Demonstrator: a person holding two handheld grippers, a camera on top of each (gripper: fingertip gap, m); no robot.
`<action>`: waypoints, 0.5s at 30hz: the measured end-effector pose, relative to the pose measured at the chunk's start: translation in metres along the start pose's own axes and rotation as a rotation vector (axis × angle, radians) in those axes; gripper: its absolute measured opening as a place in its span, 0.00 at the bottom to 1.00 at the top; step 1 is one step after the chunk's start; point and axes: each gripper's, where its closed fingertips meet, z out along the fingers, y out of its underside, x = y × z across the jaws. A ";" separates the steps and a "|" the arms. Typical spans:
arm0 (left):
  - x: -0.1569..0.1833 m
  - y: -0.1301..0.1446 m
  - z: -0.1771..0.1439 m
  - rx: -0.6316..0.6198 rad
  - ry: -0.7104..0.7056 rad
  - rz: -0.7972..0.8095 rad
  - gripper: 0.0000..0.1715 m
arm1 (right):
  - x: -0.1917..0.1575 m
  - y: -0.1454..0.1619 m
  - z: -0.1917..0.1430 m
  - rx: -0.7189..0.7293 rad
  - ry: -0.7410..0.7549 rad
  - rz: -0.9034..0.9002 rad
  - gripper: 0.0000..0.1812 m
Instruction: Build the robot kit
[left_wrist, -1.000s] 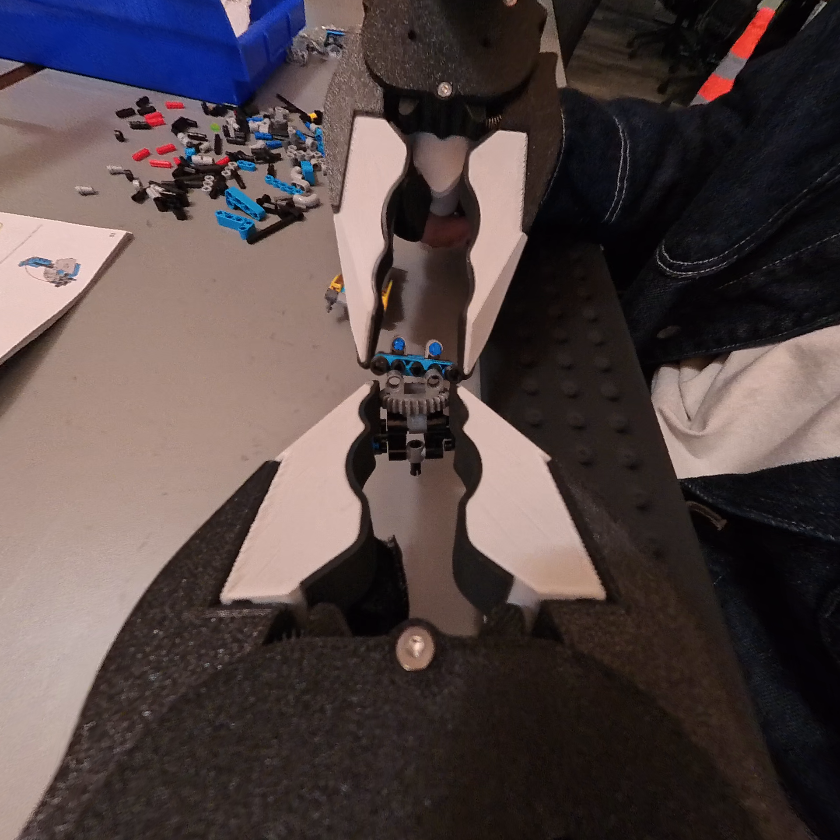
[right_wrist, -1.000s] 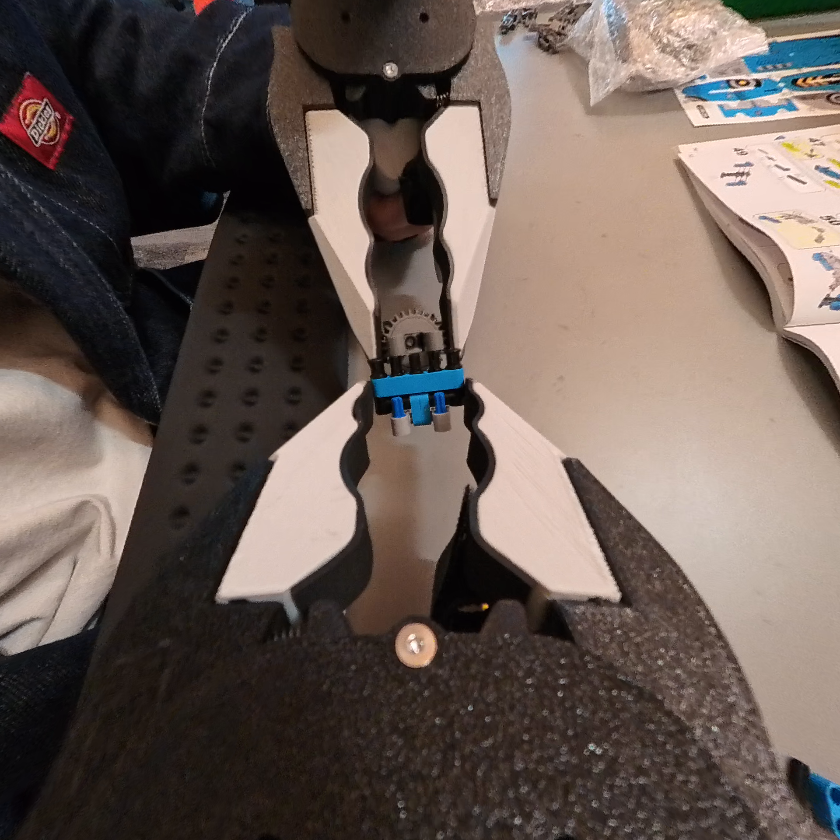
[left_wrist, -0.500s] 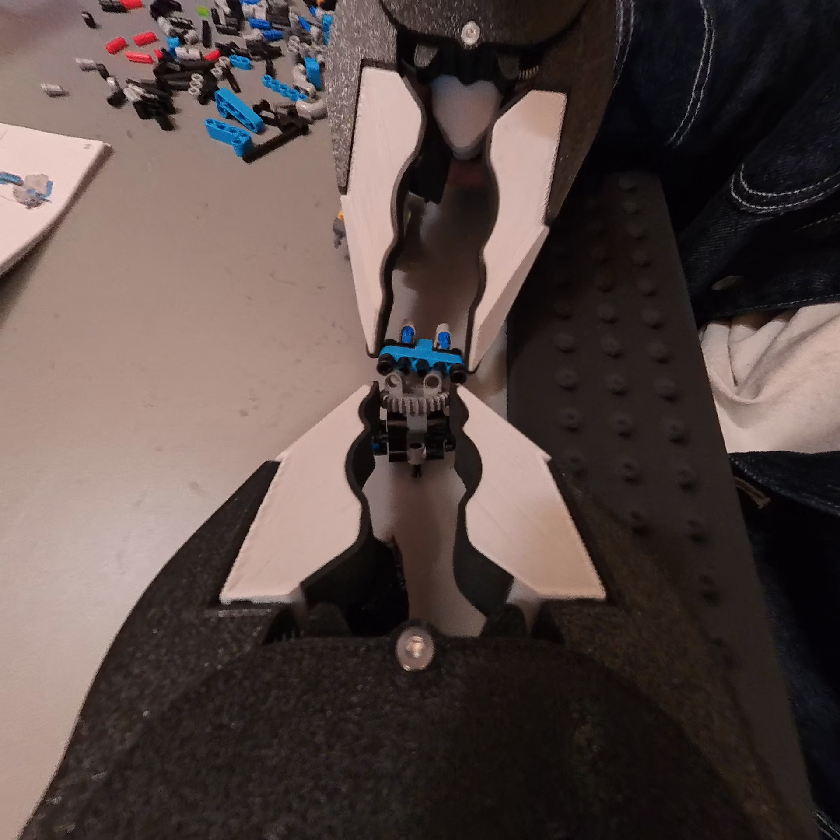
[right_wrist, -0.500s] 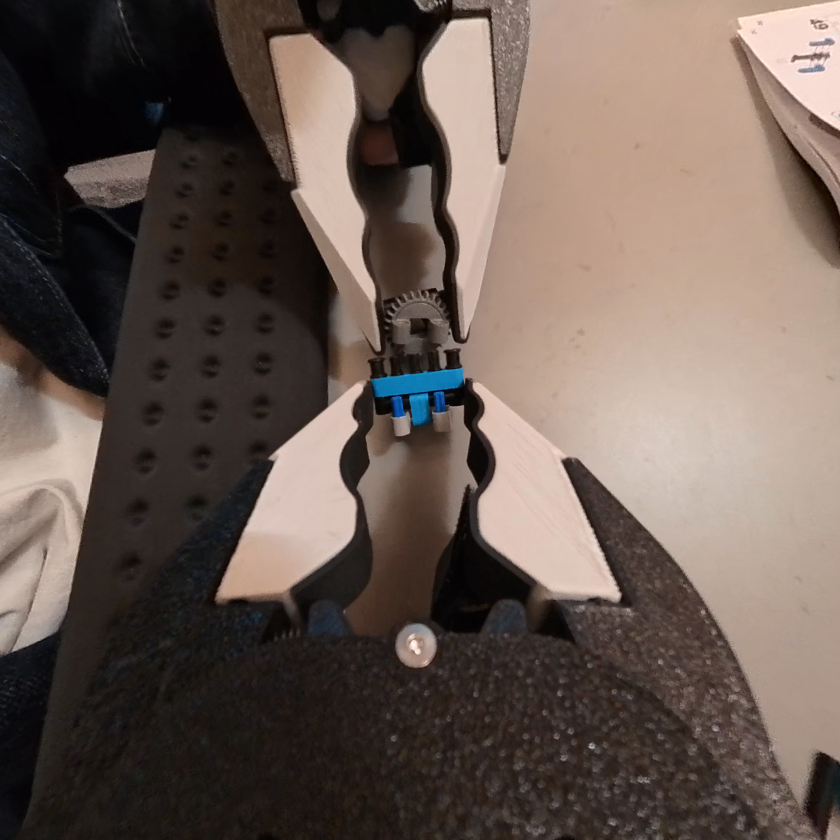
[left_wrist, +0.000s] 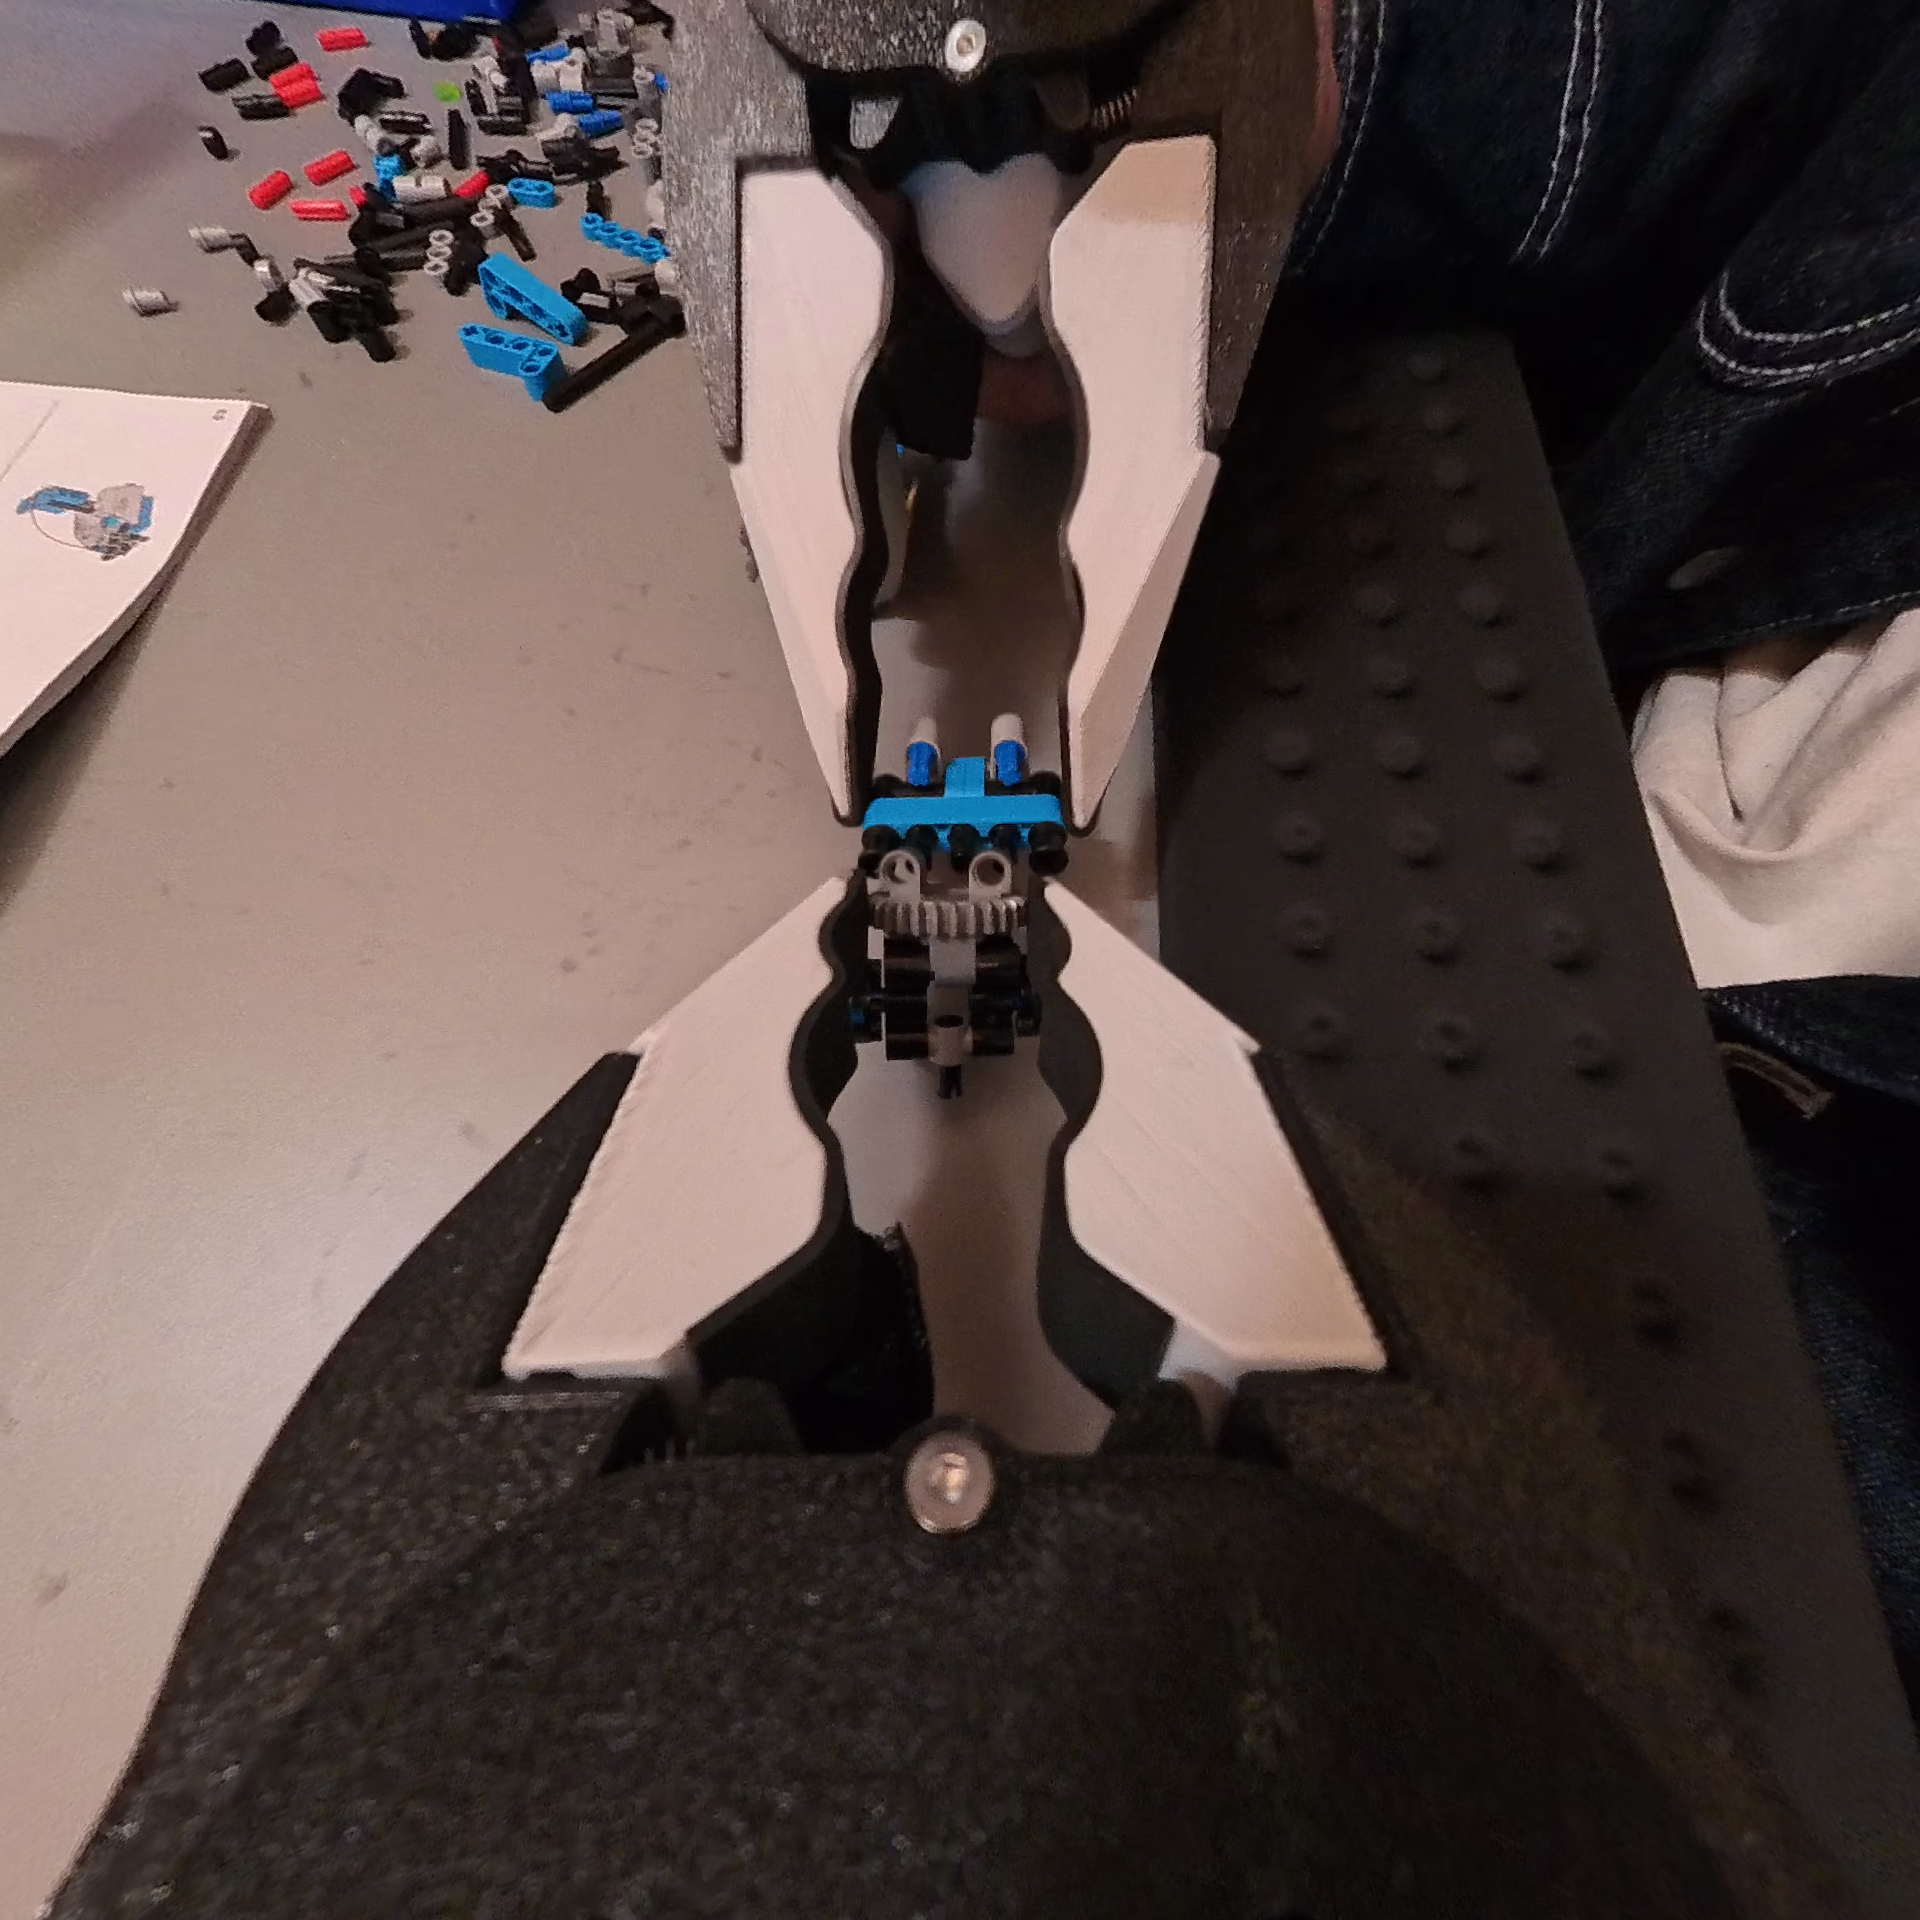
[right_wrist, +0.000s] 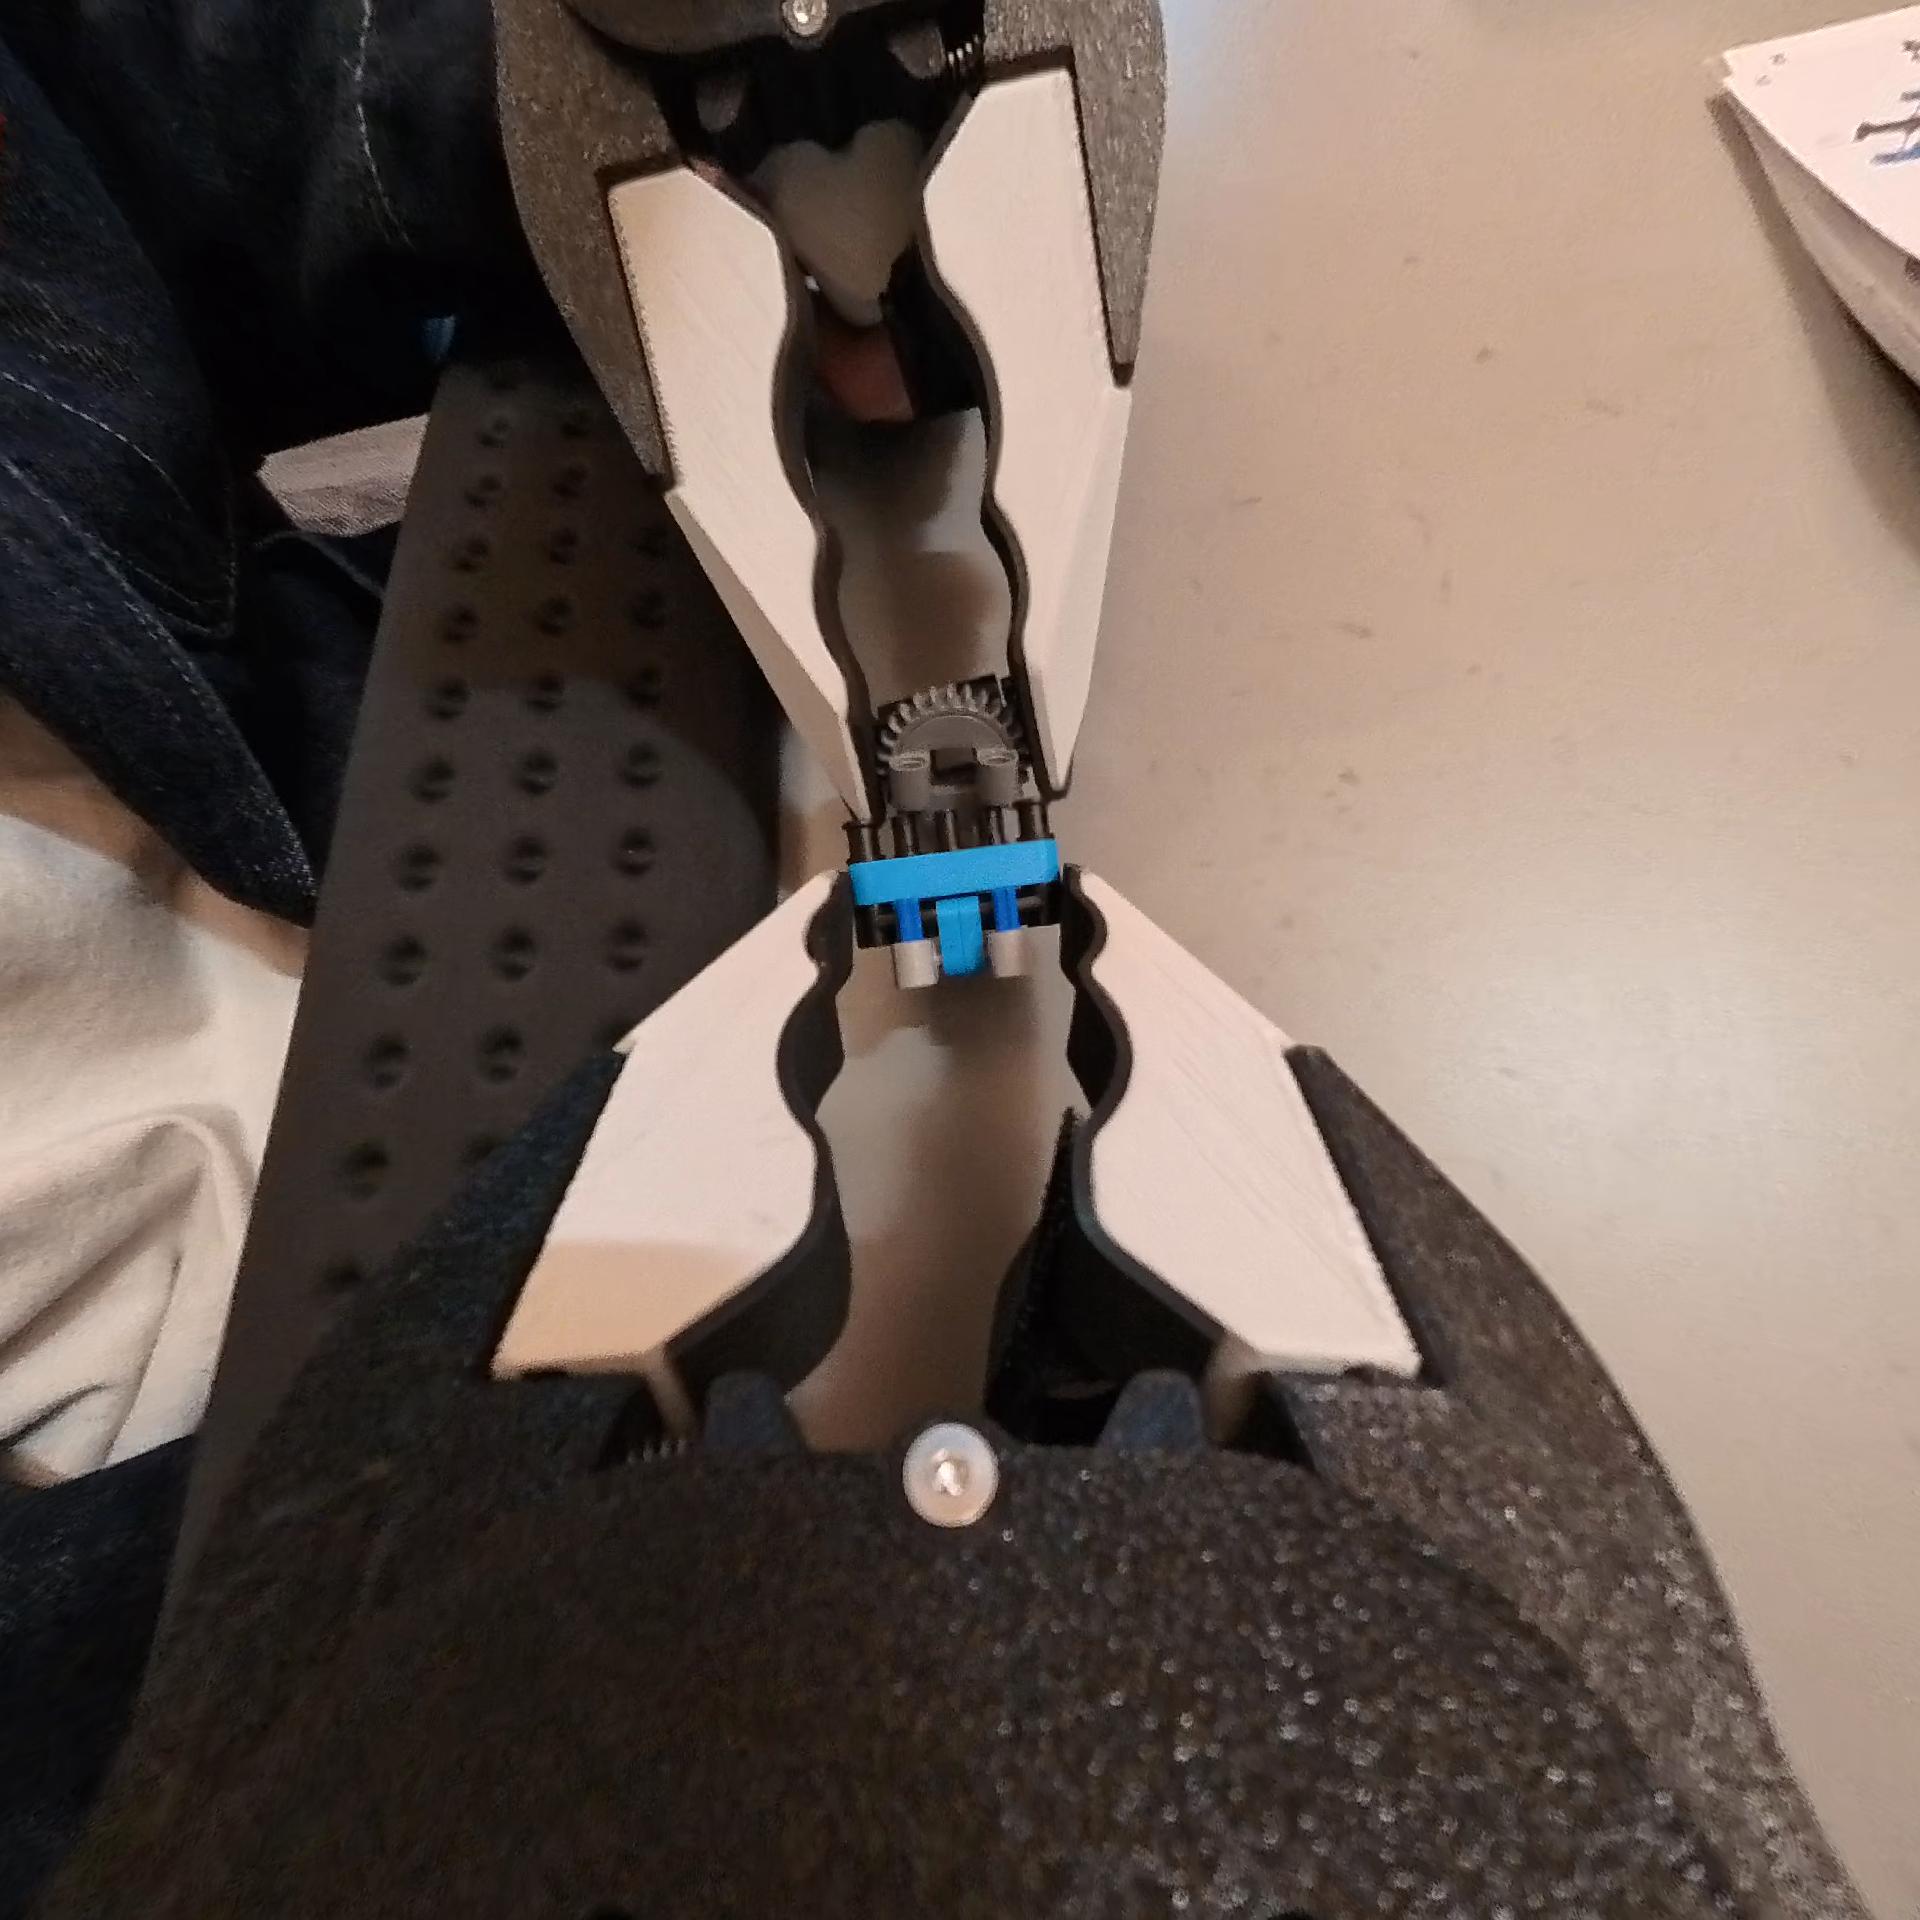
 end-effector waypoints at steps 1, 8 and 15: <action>-0.001 0.000 0.000 0.001 -0.004 0.005 0.17 | 0.000 -0.002 -0.001 0.010 0.008 -0.010 0.22; 0.001 -0.002 -0.002 0.014 -0.009 0.020 0.17 | 0.000 -0.006 -0.003 0.046 -0.015 0.013 0.22; 0.002 0.010 0.005 -0.049 0.005 -0.018 0.18 | 0.001 0.005 0.011 -0.027 -0.008 0.021 0.22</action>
